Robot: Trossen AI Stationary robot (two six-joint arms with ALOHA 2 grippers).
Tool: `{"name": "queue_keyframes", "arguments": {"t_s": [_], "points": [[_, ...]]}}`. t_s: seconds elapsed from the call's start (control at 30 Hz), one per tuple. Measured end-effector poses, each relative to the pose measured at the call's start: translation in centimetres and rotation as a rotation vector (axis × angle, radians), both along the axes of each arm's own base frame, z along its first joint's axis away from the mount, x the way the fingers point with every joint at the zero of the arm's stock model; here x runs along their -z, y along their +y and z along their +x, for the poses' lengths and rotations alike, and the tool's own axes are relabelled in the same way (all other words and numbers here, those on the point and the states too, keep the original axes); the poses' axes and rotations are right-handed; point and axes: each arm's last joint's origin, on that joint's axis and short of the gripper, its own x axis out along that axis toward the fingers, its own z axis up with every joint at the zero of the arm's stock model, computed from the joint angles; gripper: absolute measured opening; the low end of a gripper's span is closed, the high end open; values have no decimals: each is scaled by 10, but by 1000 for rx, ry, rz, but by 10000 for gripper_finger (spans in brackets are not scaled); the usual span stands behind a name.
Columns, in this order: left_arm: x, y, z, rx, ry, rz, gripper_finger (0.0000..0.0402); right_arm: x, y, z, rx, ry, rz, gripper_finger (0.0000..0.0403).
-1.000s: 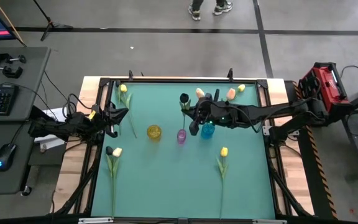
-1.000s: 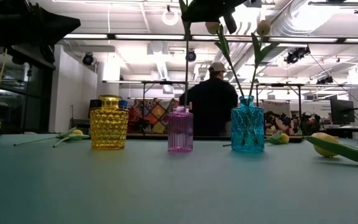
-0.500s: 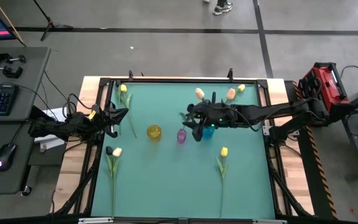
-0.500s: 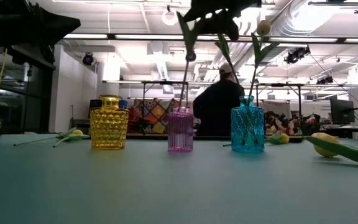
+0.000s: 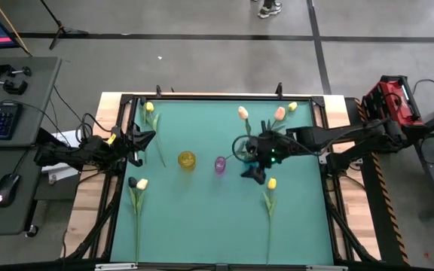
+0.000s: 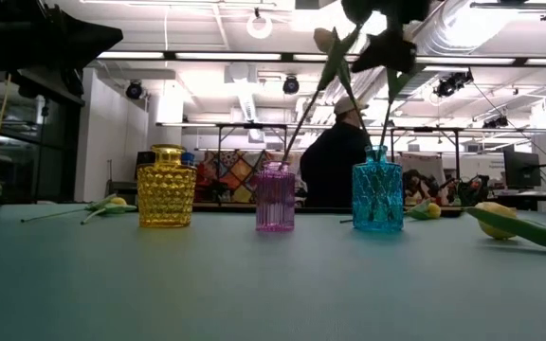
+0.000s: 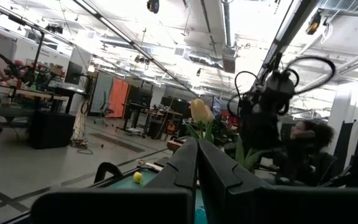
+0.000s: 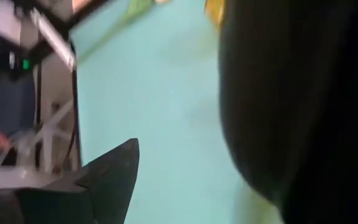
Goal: Sort flowers into vase by color
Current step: Put the right black tulip into the purple flower vase, then put the bottom yellow tulip into the yellow flower vase
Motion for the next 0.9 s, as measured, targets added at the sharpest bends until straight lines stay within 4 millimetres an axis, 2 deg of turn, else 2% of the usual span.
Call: {"name": "queue_keyframes", "arguments": {"t_s": [0.23,0.37,0.5,0.9], "points": [[0,0,0,0,0,0,0,9,24,-14,-61,151,28,311],[0,0,0,0,0,0,0,9,31,-16,-63,161,17,311],[0,0,0,0,0,0,0,2,29,-9,-20,50,-8,311],[0,0,0,0,0,0,0,-45,1,-7,48,-351,21,311]]}}
